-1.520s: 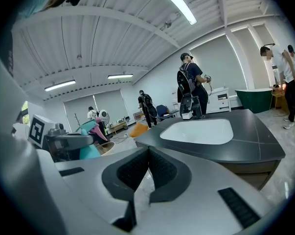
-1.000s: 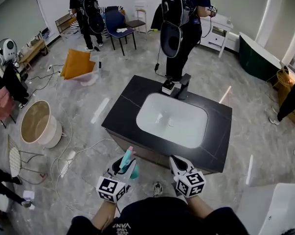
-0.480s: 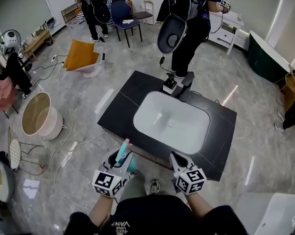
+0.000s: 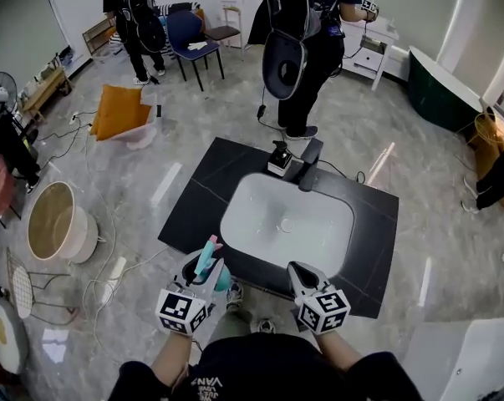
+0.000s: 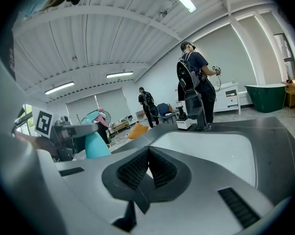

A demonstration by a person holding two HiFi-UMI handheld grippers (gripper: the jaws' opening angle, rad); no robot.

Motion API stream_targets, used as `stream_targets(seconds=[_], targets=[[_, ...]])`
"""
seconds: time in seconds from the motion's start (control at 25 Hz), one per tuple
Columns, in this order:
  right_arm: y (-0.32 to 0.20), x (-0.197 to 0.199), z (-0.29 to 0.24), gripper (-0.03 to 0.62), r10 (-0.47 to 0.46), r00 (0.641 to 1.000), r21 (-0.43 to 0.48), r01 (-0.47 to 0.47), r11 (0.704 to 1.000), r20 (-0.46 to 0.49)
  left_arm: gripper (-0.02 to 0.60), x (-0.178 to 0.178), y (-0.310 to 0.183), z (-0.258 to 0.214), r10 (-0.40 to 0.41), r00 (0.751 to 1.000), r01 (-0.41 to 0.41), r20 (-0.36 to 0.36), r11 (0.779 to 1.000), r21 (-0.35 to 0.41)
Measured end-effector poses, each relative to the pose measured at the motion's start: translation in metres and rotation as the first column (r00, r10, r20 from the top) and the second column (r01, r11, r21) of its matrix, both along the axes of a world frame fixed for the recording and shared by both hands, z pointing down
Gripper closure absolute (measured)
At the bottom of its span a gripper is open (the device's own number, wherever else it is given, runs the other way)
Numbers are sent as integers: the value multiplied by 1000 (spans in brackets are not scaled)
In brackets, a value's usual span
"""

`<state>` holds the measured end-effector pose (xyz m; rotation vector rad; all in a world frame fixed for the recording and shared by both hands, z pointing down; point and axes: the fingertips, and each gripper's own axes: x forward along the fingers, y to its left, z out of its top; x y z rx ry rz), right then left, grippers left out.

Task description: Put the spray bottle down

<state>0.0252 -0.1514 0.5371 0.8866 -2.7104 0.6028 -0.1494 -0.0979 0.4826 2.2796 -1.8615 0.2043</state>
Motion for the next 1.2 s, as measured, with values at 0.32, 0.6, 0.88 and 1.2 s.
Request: stream_targets(seconds=[0.32,0.6,0.88,1.2], targets=[[-34,-30,2,595,77,997,-16,-77,997,-7,430,-36,-64,-5,89,996,-89,12,996,4],[-58,-46,12,595,142,990,-37,-143,989,-24,430,-57,-125,-5,171,985,-172,31,985,18],[-77,-58,20,595,203,978,-54,-206,977,-40,430,-69,-180,-7,246,968,-248,54,968,39],[-94,-64,27,595,283,958,-73,-286,955,-52,430,-70,-245,-5,311,945,-318,98,945,71]])
